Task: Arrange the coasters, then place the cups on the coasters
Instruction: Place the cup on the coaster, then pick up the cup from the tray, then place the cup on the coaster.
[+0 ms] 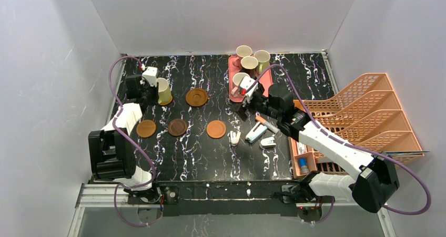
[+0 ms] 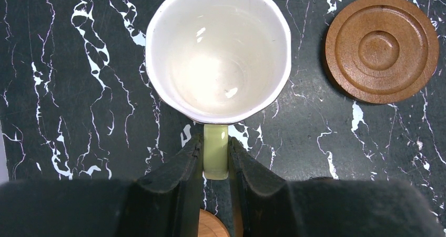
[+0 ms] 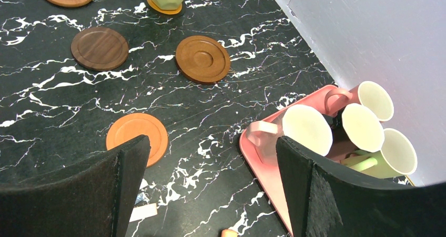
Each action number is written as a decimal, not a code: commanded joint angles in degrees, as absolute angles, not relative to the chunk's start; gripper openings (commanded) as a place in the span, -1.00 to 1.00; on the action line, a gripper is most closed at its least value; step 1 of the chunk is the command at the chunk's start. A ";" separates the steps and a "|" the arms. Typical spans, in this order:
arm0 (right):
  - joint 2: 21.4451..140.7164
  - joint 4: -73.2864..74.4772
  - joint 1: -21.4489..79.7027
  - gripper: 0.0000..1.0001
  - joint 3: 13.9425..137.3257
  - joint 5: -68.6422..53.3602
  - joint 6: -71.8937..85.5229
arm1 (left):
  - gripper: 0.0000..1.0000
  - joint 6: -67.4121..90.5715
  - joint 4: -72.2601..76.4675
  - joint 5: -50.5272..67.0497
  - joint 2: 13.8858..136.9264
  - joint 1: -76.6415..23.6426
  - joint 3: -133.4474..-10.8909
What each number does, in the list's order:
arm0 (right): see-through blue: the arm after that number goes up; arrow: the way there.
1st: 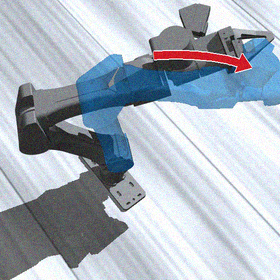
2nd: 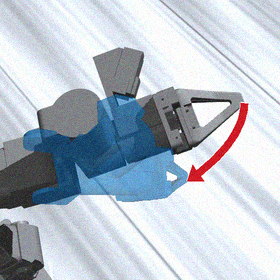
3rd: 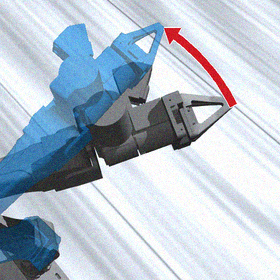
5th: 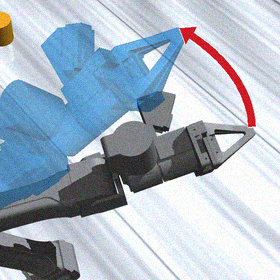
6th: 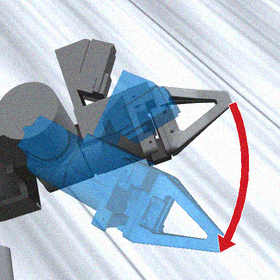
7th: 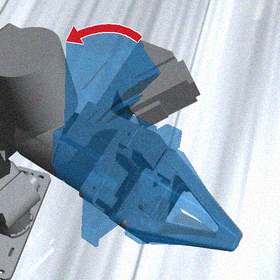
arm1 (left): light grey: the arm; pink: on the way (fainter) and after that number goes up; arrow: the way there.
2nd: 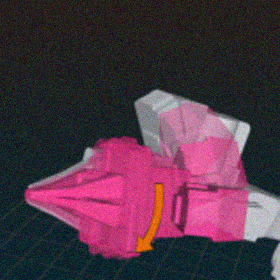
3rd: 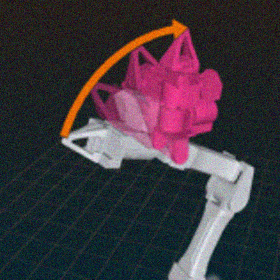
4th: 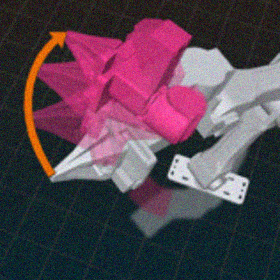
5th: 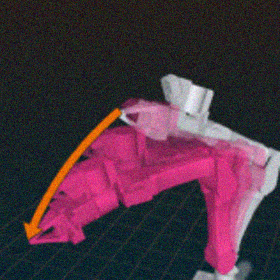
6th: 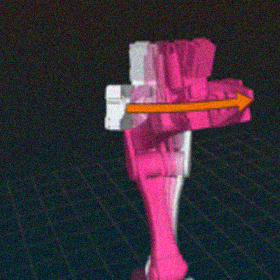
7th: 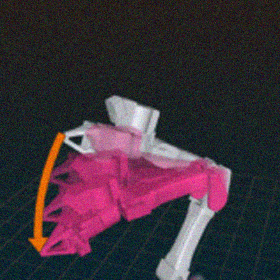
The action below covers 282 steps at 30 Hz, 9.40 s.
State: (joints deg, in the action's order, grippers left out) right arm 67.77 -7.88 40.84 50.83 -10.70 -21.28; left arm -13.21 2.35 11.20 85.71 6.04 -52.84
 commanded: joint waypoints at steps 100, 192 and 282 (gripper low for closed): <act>76.45 -12.73 18.26 0.96 52.58 0.98 -12.16 | 0.96 -13.43 -10.46 2.84 101.90 -37.65 -82.69; 74.18 -11.89 11.36 0.97 50.63 -15.26 -12.97 | -1.00 -16.60 1.60 2.78 78.95 -24.93 -63.95; 70.12 -11.76 9.93 0.97 50.46 -18.05 -12.23 | -1.00 1.79 -0.81 -12.71 96.68 -22.52 -71.00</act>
